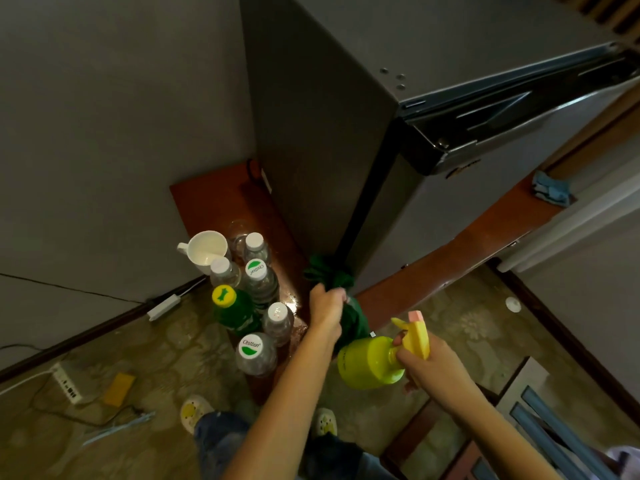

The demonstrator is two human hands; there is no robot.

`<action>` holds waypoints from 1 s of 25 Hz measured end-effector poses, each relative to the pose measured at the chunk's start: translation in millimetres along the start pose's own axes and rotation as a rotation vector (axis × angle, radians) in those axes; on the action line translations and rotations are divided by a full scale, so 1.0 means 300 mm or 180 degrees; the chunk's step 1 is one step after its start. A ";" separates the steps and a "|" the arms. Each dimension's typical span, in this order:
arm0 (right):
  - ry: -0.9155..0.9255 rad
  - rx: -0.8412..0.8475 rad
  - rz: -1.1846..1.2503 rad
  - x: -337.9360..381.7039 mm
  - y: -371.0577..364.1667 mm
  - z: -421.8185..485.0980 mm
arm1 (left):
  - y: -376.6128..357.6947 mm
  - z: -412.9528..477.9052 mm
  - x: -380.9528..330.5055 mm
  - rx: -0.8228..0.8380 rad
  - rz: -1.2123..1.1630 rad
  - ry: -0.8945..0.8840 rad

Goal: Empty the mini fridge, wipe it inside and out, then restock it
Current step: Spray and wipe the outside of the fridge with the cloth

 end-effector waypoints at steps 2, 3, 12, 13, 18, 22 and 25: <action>0.0030 0.0032 0.0043 0.001 0.030 -0.009 | -0.042 -0.096 -0.078 0.0178 -0.0445 -0.0264; 0.0044 0.0041 0.0041 0.000 0.046 -0.016 | -0.073 -0.152 -0.122 0.0239 -0.0614 -0.0442; 0.0010 -0.0009 -0.0031 0.001 0.119 -0.015 | -0.146 -0.240 -0.120 -0.0296 -0.0911 -0.0630; 0.0038 -0.0021 -0.0039 0.002 0.114 -0.009 | -0.114 -0.166 -0.090 -0.0335 -0.0750 -0.0478; 0.0009 -0.0093 -0.0184 -0.011 0.074 0.025 | -0.015 0.065 0.046 -0.0102 0.0021 0.0423; -0.0130 -0.0112 -0.0234 -0.034 0.058 0.045 | -0.021 0.147 0.055 -0.0198 0.0046 0.0579; -0.0137 -0.0108 -0.0276 -0.032 0.053 0.046 | -0.045 0.151 0.077 -0.0377 -0.0171 0.0612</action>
Point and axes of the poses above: each hand's wrist, its own z-axis towards the middle knuckle, its own y-axis out of the back of the hand, x = y × z, the point moved 4 cm from there along z, towards the middle knuckle, and after that the axes turned 3 degrees about -z, right-handed, at the moved point
